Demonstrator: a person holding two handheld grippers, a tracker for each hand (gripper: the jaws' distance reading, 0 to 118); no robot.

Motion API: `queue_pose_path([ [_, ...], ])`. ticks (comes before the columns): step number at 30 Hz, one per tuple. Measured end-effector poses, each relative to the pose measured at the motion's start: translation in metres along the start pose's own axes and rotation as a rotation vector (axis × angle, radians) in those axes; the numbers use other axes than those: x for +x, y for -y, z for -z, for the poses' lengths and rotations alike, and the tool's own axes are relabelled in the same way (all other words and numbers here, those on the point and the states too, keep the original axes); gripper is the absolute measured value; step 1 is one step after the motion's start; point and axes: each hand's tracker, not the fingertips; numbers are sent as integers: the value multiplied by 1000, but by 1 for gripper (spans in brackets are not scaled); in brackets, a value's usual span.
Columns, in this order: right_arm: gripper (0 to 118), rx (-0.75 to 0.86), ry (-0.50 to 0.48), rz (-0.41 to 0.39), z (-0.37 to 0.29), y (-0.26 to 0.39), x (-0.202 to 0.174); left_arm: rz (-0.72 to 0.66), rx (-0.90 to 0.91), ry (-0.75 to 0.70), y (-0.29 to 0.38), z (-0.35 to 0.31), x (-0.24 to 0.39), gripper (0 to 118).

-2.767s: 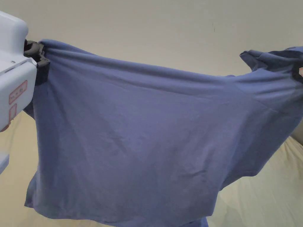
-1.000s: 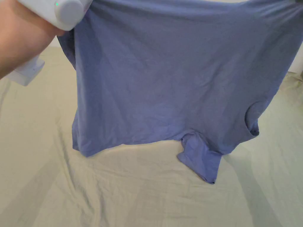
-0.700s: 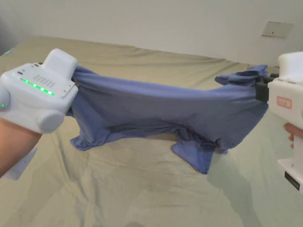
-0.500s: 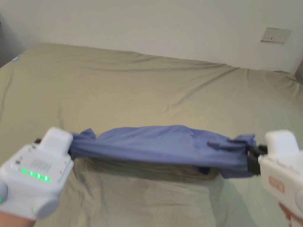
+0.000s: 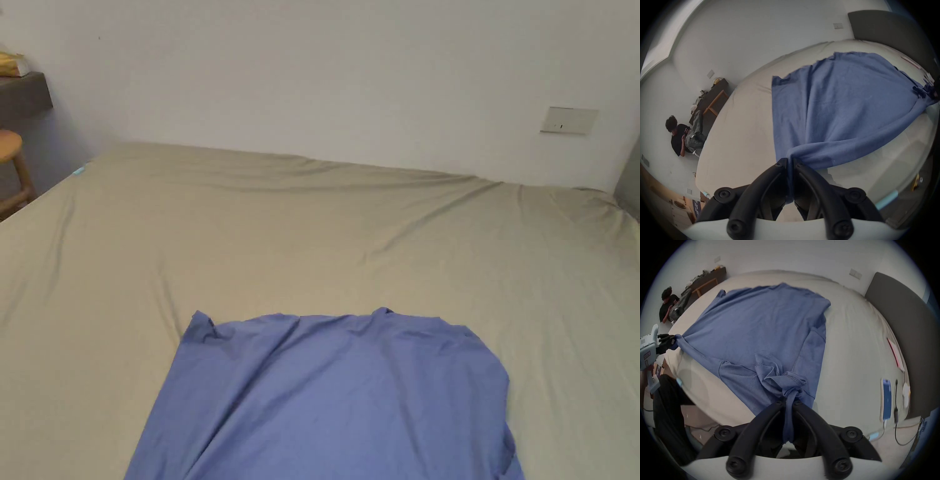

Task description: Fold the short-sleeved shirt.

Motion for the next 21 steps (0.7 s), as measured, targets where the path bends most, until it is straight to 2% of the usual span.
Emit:
queue_pose_path([
  [6, 6, -92, -61, 107, -20, 29, 13, 65, -121, 67, 24, -11, 9, 6],
  [7, 6, -117, -60, 115, -19, 35, 13, 57, -181, 101, 25, -10, 10, 6],
  [10, 7, -121, -49, 112, -11, 42, 11, 40, -169, 93, 24, -14, 16, 6],
  [11, 8, -113, -44, 121, -7, 42, 10, 37, -154, 74, 22, -14, 18, 6],
  [12, 15, -98, -31, 130, -5, 40, 8, 36, -148, 66, 21, -13, 17, 8],
  [13, 45, -85, -18, 133, -4, 36, 5, 30, -142, 61, 18, -13, 16, 17],
  [14, 79, -70, -8, 120, -5, 30, 4, 16, -136, 58, 13, -16, 15, 30],
  [15, 105, -51, -1, 100, -6, 24, 4, -11, -125, 59, 7, -19, 11, 58],
  [16, 112, -13, -22, 77, -10, 13, 4, -52, -94, 67, -1, -22, 6, 103],
  [18, 112, 97, -3, 62, -27, -12, 3, -120, -33, 67, -18, -30, -5, 116],
  [19, 112, 153, -2, 56, -38, -28, 3, -159, 30, 77, -30, -39, -12, 118],
  [21, 112, 299, 14, 41, -66, -61, 1, -230, 153, 76, -56, -61, -26, 111],
])
